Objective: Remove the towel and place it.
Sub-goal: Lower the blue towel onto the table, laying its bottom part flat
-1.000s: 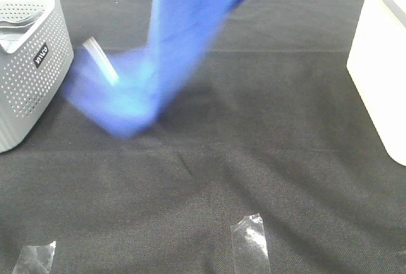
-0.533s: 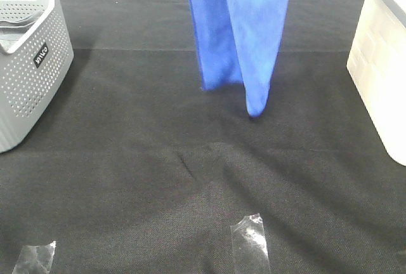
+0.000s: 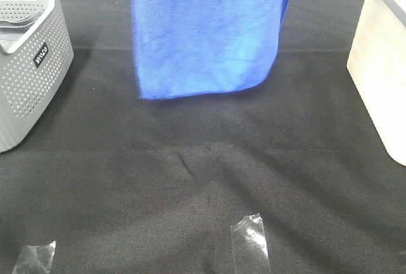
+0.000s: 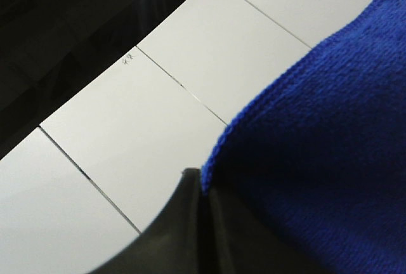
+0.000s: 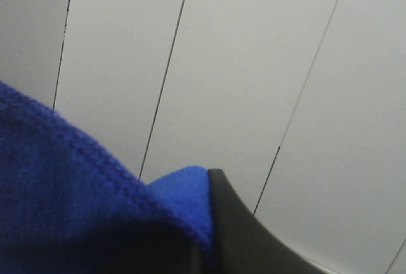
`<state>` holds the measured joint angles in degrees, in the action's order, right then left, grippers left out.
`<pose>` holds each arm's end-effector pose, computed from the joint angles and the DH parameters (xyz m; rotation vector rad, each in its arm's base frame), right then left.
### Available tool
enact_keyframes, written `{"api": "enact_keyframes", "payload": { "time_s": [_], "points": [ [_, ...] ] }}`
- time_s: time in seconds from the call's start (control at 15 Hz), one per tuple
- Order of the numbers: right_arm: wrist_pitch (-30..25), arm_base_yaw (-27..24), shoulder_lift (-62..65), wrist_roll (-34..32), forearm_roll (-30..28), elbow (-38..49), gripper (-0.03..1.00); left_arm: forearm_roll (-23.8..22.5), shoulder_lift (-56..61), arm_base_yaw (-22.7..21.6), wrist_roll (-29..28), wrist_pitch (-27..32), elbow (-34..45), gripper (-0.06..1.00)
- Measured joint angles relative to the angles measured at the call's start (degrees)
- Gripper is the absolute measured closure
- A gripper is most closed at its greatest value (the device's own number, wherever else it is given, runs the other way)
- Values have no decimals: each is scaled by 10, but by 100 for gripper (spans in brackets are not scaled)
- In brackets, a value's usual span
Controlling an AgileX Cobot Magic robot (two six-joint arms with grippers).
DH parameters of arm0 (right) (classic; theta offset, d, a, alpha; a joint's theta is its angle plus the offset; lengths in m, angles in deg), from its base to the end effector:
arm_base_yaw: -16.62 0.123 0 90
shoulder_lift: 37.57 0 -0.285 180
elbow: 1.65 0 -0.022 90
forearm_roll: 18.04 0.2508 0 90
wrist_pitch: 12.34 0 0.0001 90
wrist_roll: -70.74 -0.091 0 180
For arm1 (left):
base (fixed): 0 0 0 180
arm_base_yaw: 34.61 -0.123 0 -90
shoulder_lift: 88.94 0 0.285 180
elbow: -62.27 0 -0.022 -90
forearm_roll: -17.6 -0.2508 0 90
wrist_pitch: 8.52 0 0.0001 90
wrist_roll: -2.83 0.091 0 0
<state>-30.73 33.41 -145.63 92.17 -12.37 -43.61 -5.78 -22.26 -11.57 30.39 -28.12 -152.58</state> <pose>0.3814 0.1181 0.5244 -0.4407 1.4059 0.0335 0.3934 -0.1804 0.5009 0.7254 0.7796 0.3508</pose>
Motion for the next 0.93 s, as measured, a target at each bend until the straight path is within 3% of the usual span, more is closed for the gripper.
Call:
{"api": "enact_keyframes", "payload": {
  "time_s": [0.6,0.93],
  "points": [
    [13,0,-7,1,0,0,97,19,-25,-10,0,-37,0,94],
    [68,0,-45,1,1,0,97,41,-69,-18,35,-62,-37,94]
  ]
}}
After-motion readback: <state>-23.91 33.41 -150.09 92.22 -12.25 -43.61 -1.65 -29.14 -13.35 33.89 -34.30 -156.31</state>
